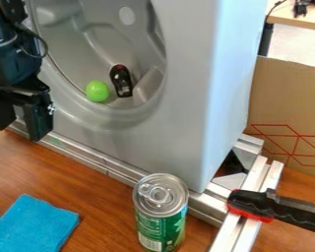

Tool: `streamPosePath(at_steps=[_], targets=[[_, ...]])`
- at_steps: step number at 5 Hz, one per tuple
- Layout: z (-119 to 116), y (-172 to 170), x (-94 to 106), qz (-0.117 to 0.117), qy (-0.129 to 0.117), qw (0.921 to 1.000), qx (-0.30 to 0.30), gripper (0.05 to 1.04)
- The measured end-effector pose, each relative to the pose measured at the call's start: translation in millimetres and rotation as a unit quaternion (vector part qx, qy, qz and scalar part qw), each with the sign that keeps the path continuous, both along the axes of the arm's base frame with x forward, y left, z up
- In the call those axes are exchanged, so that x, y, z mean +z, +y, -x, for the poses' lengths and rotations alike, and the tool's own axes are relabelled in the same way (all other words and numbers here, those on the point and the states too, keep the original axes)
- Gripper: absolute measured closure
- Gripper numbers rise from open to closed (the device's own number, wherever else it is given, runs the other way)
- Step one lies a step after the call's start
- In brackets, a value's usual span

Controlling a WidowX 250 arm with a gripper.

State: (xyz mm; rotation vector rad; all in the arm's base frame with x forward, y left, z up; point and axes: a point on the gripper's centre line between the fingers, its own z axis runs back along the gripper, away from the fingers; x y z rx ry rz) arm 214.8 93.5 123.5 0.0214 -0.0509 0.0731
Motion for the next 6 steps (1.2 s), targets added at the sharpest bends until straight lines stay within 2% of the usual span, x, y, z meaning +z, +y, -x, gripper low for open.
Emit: streamPosePath(at_steps=[1,2,3,4,5,6], targets=[[0,-1,-4.7,0.005,0.006,1.0,0.0,0.081],[-30,-10,-7.5,0.06,-0.042,0.9953,0.064,0.081],[-45,-13,-10.5,0.123,-0.067,0.9775,0.158,0.081],[-54,-19,-10.8,0.157,-0.079,0.9595,0.22,0.081],[-66,-16,-8.5,0.165,-0.108,0.9391,0.281,0.081],[-74,-13,-8.5,0.178,-0.121,0.9139,0.344,0.081]])
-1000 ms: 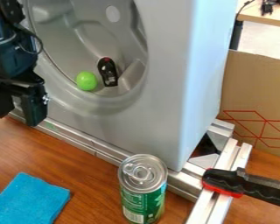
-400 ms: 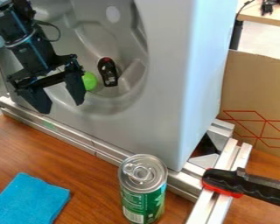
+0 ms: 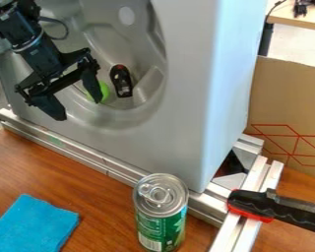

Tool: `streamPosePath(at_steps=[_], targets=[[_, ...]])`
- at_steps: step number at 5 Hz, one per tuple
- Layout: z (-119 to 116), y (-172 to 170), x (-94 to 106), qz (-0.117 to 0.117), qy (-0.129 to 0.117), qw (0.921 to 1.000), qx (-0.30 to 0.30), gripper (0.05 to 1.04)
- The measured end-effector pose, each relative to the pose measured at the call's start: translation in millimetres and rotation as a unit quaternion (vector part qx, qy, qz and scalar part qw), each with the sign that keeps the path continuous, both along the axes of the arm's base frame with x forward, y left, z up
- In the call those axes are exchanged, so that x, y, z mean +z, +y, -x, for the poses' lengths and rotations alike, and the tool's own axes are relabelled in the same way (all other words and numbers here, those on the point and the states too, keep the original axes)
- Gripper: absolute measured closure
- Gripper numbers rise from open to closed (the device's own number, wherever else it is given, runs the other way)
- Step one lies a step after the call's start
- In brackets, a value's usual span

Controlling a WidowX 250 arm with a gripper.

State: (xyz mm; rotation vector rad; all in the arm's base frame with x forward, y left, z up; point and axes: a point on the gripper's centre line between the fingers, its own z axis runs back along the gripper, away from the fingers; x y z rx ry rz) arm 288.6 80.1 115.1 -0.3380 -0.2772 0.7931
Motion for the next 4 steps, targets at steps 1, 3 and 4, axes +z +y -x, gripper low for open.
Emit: streamPosePath(at_steps=[1,3,4], targets=[[-13,6,6.7,0.002,-0.01,0.9998,0.019,0.081],[-28,18,6.4,-0.002,-0.012,0.9982,0.058,0.081],[-36,22,3.1,-0.01,-0.005,0.9974,0.071,0.081]])
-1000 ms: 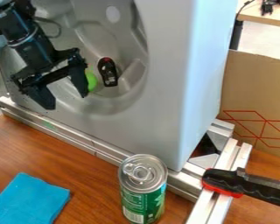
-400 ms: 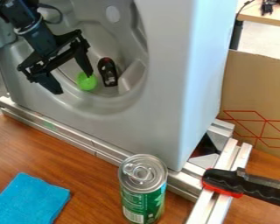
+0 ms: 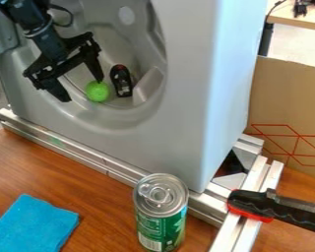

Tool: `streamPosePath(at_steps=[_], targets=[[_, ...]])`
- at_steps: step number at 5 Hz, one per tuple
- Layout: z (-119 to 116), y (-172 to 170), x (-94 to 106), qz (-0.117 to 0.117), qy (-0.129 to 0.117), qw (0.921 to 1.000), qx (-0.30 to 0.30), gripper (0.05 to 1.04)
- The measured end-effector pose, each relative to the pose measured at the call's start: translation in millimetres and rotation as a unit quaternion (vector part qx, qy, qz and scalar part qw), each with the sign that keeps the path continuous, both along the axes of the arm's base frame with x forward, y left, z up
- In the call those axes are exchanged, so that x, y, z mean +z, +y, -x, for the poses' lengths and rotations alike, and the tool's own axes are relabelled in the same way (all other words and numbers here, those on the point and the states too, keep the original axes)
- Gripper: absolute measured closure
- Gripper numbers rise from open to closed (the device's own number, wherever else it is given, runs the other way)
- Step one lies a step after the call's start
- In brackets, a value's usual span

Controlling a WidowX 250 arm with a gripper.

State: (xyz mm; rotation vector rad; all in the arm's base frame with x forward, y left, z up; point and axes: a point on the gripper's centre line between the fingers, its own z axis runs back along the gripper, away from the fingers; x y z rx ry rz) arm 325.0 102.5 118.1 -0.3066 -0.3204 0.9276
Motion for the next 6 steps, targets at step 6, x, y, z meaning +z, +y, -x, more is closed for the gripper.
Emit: streamPosePath(at_steps=[6], targets=[[-30,4,-27.8,0.008,0.024,0.9984,0.051,0.081]])
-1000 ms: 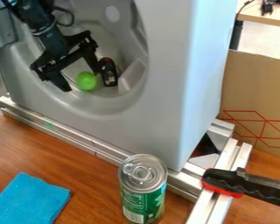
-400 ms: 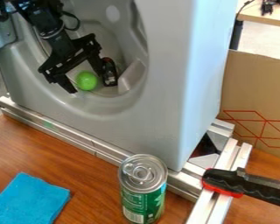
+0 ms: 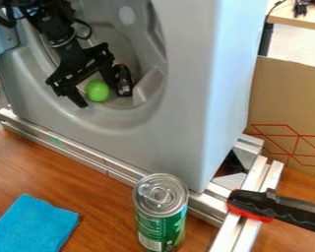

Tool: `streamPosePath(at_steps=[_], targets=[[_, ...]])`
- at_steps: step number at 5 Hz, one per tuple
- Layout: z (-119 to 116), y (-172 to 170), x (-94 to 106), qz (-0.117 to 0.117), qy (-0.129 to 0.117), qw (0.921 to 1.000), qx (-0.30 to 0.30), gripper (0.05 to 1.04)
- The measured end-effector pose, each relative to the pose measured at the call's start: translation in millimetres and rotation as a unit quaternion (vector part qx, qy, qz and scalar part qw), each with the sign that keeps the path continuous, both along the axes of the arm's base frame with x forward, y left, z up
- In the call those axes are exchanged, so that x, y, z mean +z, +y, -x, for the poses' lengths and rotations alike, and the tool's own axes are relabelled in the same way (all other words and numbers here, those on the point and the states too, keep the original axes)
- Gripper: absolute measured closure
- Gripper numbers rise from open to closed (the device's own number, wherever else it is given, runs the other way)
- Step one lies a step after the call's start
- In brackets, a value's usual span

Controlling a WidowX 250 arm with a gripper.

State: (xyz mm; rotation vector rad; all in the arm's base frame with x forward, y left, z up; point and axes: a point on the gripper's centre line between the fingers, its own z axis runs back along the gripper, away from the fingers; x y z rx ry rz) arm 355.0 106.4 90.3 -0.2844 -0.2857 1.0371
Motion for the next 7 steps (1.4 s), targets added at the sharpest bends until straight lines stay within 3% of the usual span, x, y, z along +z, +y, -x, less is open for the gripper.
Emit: streamPosePath(at_steps=[1,2,3,5,6,7], targets=[[-3,3,-1.8,0.0,0.007,0.9999,0.008,0.081],[-4,8,-7.4,0.002,0.017,0.9998,0.012,0.152],[-1,9,-8.6,0.002,0.024,0.9997,0.009,0.33],[34,2,-1.3,-0.006,0.042,0.998,-0.046,0.361],[72,4,11.4,-0.059,0.063,0.9841,-0.155,0.361],[117,9,-2.5,-0.14,0.112,0.9417,-0.285,0.361]])
